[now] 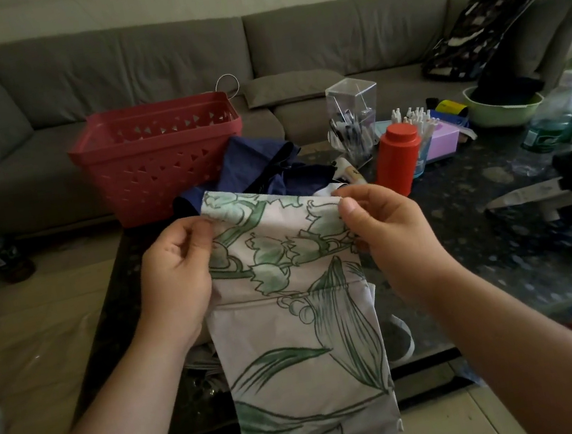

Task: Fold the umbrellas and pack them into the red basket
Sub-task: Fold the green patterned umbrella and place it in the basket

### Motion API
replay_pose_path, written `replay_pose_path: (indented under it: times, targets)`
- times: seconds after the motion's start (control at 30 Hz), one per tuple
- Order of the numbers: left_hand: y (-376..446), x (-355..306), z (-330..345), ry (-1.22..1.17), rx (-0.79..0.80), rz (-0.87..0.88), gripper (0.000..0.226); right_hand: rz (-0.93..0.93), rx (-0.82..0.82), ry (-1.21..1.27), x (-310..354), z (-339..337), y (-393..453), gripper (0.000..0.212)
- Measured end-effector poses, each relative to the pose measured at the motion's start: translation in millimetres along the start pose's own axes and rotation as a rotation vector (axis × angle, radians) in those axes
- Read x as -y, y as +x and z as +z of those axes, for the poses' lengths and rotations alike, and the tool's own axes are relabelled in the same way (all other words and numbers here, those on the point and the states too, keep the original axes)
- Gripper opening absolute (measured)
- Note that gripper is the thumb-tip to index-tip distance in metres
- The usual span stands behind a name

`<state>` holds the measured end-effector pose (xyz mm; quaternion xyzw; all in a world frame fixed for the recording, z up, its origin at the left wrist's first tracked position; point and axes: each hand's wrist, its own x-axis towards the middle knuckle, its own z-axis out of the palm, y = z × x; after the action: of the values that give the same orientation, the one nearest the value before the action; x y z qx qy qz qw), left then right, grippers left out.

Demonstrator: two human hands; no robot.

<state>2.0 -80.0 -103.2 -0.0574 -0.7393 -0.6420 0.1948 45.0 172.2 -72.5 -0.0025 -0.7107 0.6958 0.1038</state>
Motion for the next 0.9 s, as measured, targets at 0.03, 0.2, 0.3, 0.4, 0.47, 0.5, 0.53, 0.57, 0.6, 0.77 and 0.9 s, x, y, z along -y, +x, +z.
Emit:
replay_pose_path:
  times: [0.03, 0.2, 0.3, 0.4, 0.47, 0.5, 0.53, 0.57, 0.6, 0.77, 0.9]
  targets:
    - [-1, -2, -1, -0.049, 0.039, -0.013, 0.016, -0.007, 0.031, -0.031, -1, 0, 1, 0.032]
    - [-5, -2, -2, -0.023, 0.232, -0.060, 0.058, -0.044, 0.017, -0.059, -8, 1, 2, 0.017]
    - [-5, -3, -4, -0.027, 0.208, -0.050, 0.038, -0.078, 0.041, 0.014, -6, -1, 2, 0.002]
    - [-7, -6, -12, -0.111, 0.282, -0.059, 0.024, -0.108, 0.156, 0.060, -3, -9, -2, 0.007]
    - [-6, -11, -26, -0.148, 0.443, -0.059, 0.033, -0.073, 0.287, 0.088, -2, -19, -4, 0.014]
    - [-6, -14, -34, -0.159, 0.541, -0.075, 0.035, -0.047, 0.367, 0.079, -1, -25, -5, 0.017]
    - [-5, -15, -41, -0.146, 0.643, -0.101, 0.034, -0.024, 0.454, 0.053, -1, -31, -5, 0.019]
    - [-4, -18, -47, -0.117, 0.721, -0.142, 0.031, -0.005, 0.545, 0.008, 0, -37, -5, 0.018]
    - [-4, -18, -49, -0.049, 0.787, -0.175, 0.020, 0.014, 0.632, -0.055, -1, -41, -5, 0.015]
    - [-11, -16, -44, 0.492, 1.090, -0.403, 0.058, 0.162, 0.902, -0.561, -8, -42, -12, 0.015]
    - [-10, -16, -38, 0.407, 0.980, -0.503, 0.032, 0.259, 0.882, -0.562, -4, -39, -15, 0.020]
